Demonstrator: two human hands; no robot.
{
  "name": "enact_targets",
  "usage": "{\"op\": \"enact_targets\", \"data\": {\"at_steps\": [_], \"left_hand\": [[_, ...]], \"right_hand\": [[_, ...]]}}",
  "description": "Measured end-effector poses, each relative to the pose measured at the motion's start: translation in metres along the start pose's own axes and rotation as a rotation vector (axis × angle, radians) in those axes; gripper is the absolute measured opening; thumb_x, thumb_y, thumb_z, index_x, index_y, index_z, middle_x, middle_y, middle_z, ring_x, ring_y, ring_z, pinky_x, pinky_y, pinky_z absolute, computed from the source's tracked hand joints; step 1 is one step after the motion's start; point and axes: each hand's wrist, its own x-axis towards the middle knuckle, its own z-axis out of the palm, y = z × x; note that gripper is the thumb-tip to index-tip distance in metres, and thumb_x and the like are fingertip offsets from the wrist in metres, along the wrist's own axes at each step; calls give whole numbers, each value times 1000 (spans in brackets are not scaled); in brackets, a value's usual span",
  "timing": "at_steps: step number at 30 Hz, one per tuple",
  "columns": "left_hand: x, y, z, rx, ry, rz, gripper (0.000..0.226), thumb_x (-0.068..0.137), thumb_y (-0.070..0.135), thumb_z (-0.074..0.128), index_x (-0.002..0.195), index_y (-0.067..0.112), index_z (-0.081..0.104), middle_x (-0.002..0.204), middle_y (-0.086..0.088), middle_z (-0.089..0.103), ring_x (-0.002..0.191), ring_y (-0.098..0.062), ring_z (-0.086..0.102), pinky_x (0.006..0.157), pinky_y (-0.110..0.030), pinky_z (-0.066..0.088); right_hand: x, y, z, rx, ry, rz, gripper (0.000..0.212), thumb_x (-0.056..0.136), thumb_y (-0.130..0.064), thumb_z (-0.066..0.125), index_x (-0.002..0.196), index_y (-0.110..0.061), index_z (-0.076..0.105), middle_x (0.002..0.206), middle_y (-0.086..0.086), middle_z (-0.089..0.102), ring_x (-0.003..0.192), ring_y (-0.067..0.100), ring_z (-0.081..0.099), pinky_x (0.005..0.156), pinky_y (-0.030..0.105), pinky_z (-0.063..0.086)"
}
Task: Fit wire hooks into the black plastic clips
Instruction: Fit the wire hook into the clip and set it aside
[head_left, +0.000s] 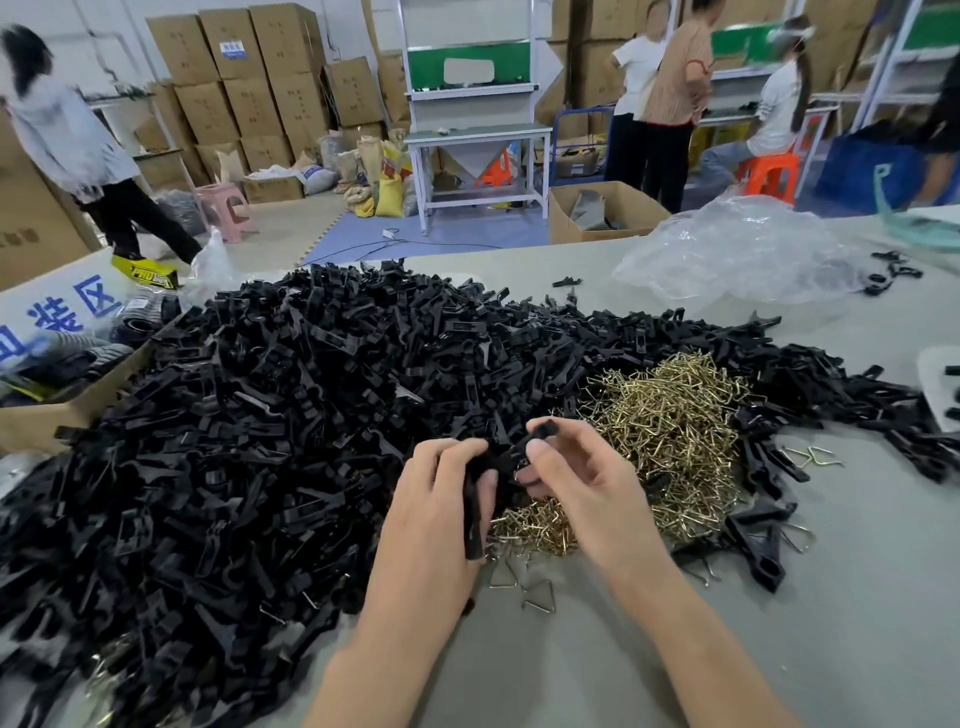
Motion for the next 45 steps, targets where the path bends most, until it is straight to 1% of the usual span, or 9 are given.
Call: {"op": "enact_targets", "data": {"at_steps": [6, 10, 13, 16, 22, 27, 33, 37, 45], "left_hand": [[2, 3, -7, -40, 13, -112, 27, 101, 42, 45, 105, 18, 57, 93, 11, 55, 83, -10, 54, 75, -32, 50], [1, 0, -6, 105, -9, -101, 14, 95, 21, 64, 102, 15, 53, 94, 6, 49, 85, -15, 50, 76, -31, 45], [-2, -5, -4, 172, -158, -111, 65, 77, -8, 69, 134, 15, 47, 122, 1, 44, 107, -19, 47, 95, -33, 46], [0, -3, -4, 131, -134, -131, 83, 78, -18, 57, 150, 19, 34, 131, 4, 45, 111, -13, 47, 89, -27, 49], [2, 4, -10, -69, 8, -155, 36, 100, 39, 39, 136, 40, 41, 112, 23, 64, 98, 3, 61, 80, -12, 46], [1, 12, -9, -419, 28, -275, 26, 98, 48, 48, 118, 63, 45, 96, 22, 71, 71, -11, 63, 61, -20, 49], [4, 13, -6, -842, -37, -512, 35, 107, 19, 42, 125, 44, 59, 76, 8, 62, 66, -8, 55, 60, -22, 50], [7, 12, -7, -1074, -99, -602, 28, 104, 20, 49, 124, 34, 64, 75, 3, 59, 66, -10, 55, 62, -27, 50], [6, 12, -5, -1064, -152, -630, 27, 107, 20, 40, 115, 16, 65, 89, -7, 74, 71, -16, 63, 63, -32, 49]], "right_hand": [[7, 1, -2, 297, 53, 171, 23, 100, -11, 58, 100, -22, 78, 94, 4, 74, 90, 20, 73, 79, 29, 60], [5, -3, -6, 504, 48, 279, 26, 101, -8, 54, 102, -15, 79, 93, 12, 74, 87, 27, 74, 76, 33, 62], [4, -6, -7, 592, 18, 307, 24, 101, -7, 53, 113, -8, 73, 101, 15, 74, 85, 27, 74, 72, 32, 63], [3, -8, -8, 614, -20, 301, 26, 95, -10, 58, 119, -7, 68, 107, 16, 75, 91, 27, 74, 75, 33, 62], [4, -5, -6, 587, -62, 274, 36, 81, -16, 69, 116, -8, 66, 95, 9, 73, 79, 19, 70, 78, 33, 63], [3, -3, -5, 562, -62, 267, 40, 74, -13, 74, 114, -13, 75, 93, 6, 72, 82, 20, 72, 79, 33, 62], [2, -5, -4, 577, -125, 266, 40, 80, -1, 67, 115, -17, 76, 101, 8, 74, 98, 23, 73, 84, 30, 59], [0, -6, -2, 540, -140, 270, 41, 78, -2, 70, 116, -18, 76, 108, 10, 74, 107, 25, 71, 87, 30, 59], [0, -6, 1, 459, -134, 273, 41, 73, -9, 76, 113, -20, 78, 104, 8, 74, 106, 26, 72, 85, 28, 59]]}}
